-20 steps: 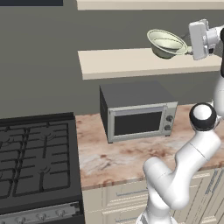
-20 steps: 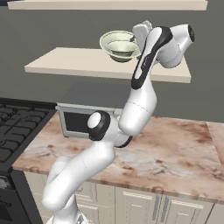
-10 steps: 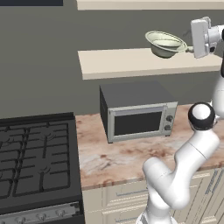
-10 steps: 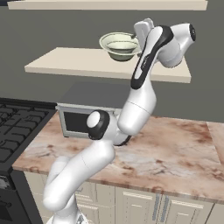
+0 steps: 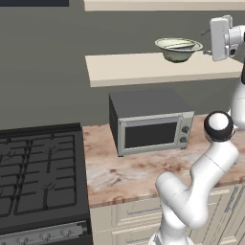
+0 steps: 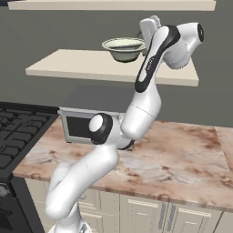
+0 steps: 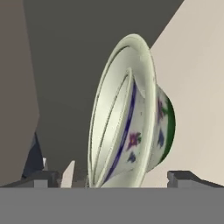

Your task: Pick up the bowls on the counter and stack them on top of one another in the open cabinet. Place the smaller bowl on top of the larger bowl.

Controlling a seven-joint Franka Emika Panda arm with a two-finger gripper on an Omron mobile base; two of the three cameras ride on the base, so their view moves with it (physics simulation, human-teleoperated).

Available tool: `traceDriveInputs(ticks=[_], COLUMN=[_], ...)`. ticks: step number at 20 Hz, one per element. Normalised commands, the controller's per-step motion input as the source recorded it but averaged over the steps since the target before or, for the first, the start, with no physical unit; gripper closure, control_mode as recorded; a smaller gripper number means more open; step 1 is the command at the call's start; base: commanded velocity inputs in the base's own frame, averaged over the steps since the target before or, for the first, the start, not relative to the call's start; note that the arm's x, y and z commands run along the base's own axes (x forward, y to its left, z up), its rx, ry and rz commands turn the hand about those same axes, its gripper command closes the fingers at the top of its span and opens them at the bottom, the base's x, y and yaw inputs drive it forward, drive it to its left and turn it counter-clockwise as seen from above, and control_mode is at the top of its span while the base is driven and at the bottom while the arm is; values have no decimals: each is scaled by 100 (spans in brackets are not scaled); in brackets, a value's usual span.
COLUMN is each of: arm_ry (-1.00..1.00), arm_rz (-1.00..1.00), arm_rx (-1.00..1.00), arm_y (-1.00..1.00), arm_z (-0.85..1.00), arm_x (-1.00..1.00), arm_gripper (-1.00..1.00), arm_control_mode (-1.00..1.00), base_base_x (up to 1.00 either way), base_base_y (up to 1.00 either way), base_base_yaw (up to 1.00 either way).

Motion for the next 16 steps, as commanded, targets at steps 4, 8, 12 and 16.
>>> traceDriveInputs(ticks=[4, 8, 12, 16], arm_ry=[0, 0, 0, 0], arm_rz=[0, 0, 0, 0], arm_rx=[0, 0, 3, 3], arm_y=[-2, -3, -14, -25], arm_z=[0, -2, -1, 3], arm_x=[-1, -3, -18, -24], arm_gripper=[-100, -100, -100, -100], arm_control_mode=[-100, -100, -100, -100], base_base_x=[0, 0, 0, 0], base_base_y=[0, 0, 0, 0], base_base_yaw=[0, 0, 0, 0])
